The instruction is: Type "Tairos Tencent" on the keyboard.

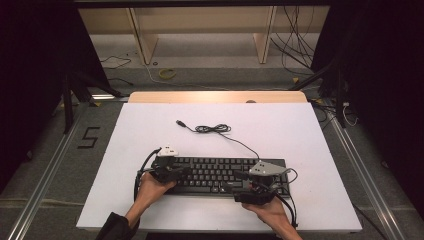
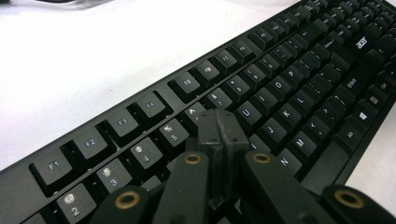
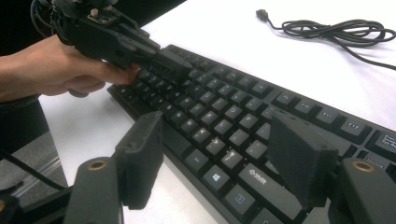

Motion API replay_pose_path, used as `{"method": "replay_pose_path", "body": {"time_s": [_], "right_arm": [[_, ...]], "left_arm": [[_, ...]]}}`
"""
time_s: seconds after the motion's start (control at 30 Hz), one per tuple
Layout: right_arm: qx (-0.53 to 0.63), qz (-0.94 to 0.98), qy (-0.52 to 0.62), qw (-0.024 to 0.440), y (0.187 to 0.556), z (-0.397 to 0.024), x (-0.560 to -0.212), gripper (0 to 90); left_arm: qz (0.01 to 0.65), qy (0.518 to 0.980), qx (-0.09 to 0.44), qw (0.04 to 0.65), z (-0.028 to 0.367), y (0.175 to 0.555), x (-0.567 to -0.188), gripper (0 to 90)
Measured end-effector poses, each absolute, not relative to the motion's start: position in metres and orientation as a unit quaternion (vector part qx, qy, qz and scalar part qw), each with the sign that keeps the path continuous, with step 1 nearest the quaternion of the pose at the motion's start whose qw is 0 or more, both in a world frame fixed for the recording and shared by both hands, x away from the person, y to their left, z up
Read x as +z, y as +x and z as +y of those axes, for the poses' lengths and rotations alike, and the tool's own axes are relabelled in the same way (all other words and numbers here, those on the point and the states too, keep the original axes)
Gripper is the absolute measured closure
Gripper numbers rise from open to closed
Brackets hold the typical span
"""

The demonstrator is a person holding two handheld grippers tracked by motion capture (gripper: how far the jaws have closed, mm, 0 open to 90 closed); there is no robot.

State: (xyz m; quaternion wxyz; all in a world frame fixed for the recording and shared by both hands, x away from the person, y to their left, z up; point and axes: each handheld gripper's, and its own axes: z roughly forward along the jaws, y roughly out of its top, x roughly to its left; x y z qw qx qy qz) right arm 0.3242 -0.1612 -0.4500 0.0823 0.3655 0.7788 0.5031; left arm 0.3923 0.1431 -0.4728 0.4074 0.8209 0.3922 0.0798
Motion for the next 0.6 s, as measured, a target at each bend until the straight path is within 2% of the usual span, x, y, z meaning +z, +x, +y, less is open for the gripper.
{"method": "replay_pose_path", "body": {"time_s": [0.6], "right_arm": [[0.504, 0.778, 0.365, 0.086, 0.3197, -0.1653, -0.4492, 34.9]], "left_arm": [[0.393, 0.828, 0.074, 0.393, 0.1412, 0.3954, -0.4772, 89.5]]}}
